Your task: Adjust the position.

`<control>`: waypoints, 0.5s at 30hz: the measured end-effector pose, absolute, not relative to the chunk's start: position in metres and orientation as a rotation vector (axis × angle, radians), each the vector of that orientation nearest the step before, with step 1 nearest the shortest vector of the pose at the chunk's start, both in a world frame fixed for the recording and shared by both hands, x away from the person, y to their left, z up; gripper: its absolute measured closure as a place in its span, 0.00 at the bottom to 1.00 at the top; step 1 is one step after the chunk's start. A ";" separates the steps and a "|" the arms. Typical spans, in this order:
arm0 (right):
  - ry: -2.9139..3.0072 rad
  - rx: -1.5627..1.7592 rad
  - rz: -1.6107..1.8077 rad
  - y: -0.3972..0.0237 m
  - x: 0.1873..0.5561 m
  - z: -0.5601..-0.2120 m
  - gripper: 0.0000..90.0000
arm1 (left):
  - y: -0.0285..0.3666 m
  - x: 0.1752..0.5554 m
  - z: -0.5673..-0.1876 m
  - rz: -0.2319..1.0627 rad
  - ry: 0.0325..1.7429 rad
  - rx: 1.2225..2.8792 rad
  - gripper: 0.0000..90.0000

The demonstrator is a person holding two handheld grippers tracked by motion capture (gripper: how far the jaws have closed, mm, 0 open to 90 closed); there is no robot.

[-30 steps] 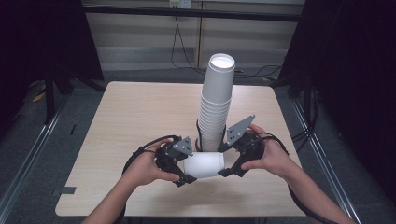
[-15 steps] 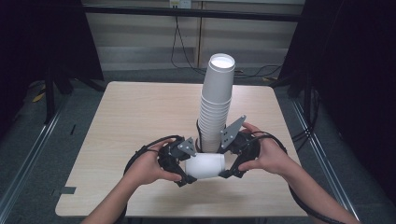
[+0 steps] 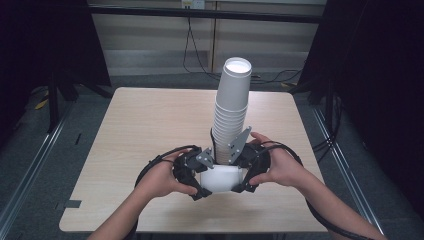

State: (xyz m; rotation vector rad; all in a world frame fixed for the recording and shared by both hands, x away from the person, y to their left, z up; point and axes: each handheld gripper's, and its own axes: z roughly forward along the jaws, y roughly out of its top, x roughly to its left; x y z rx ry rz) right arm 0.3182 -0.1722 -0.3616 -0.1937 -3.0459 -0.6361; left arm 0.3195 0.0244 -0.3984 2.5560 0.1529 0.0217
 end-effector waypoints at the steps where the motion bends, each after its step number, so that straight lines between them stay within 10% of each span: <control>1: -3.050 -0.187 -0.621 -0.171 0.318 -0.362 0.21 | 0.024 0.319 -0.399 0.017 0.159 2.554 0.14; 15: -3.070 -0.155 -0.515 -0.164 0.317 -0.367 0.22 | 0.020 0.316 -0.399 0.028 0.137 2.564 0.14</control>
